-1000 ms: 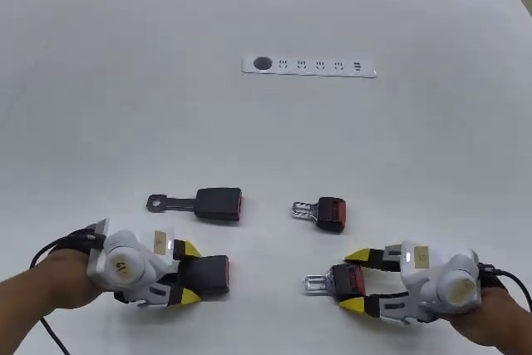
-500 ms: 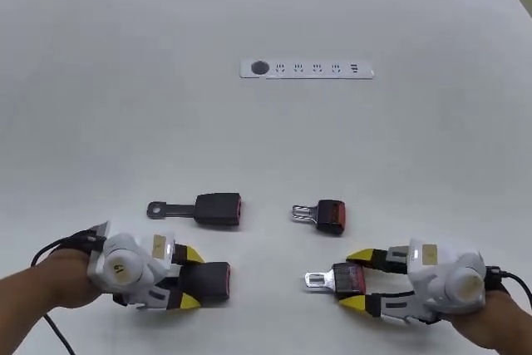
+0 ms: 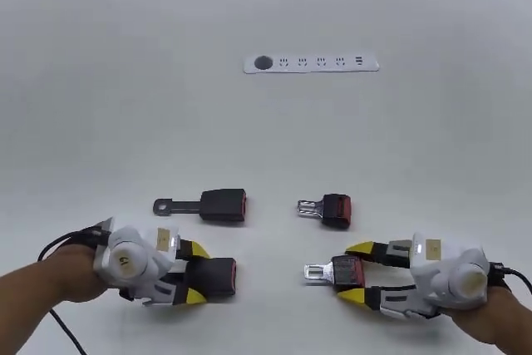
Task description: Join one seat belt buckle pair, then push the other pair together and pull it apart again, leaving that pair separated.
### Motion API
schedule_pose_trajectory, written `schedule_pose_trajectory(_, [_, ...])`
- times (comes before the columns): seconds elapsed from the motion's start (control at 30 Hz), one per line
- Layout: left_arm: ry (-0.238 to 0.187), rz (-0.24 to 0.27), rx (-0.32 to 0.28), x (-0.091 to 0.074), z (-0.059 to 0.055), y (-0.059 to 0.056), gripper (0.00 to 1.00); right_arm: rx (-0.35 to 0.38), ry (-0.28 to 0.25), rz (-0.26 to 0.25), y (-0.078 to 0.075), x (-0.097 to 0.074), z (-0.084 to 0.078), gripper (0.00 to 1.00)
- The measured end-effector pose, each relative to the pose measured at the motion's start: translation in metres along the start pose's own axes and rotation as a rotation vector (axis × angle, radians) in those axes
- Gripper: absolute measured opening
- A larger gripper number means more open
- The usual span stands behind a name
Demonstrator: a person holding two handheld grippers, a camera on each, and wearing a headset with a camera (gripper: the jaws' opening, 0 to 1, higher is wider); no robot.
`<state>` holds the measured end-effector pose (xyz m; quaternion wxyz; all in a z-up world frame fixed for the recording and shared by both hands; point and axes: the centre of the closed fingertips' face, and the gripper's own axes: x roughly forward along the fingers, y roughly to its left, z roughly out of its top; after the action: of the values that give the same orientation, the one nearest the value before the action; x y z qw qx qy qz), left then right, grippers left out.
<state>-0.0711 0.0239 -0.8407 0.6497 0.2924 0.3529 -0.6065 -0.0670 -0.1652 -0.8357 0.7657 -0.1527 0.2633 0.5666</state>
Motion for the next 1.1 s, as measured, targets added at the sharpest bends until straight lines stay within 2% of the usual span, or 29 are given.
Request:
schedule_pose_trajectory(0.27, [0.013, -0.003, 0.004, 0.0, -0.002, 0.0, 0.35, 0.018, -0.035, -0.002, 0.002, 0.011, 0.008, 0.37])
schedule_pose_trajectory(0.47, [0.026, -0.003, 0.006, -0.001, 0.0, 0.0, 0.35, 0.023, -0.056, 0.004, 0.013, 0.027, 0.019, 0.37])
schedule_pose_trajectory(0.67, [0.035, -0.006, 0.015, -0.001, 0.0, -0.001, 0.34, 0.004, -0.06, 0.023, 0.025, 0.044, 0.032, 0.37])
schedule_pose_trajectory(0.77, [0.036, -0.005, 0.016, -0.001, -0.001, -0.001, 0.34, -0.016, -0.05, 0.02, 0.03, 0.053, 0.038, 0.37])
schedule_pose_trajectory(1.0, [0.045, -0.004, 0.018, 0.0, -0.001, -0.002, 0.34, -0.001, -0.055, 0.013, 0.04, 0.073, 0.051, 0.37])
schedule_pose_trajectory(1.1, [0.054, -0.008, 0.027, 0.0, 0.0, -0.003, 0.34, 0.005, -0.055, -0.005, 0.043, 0.078, 0.053, 0.37])
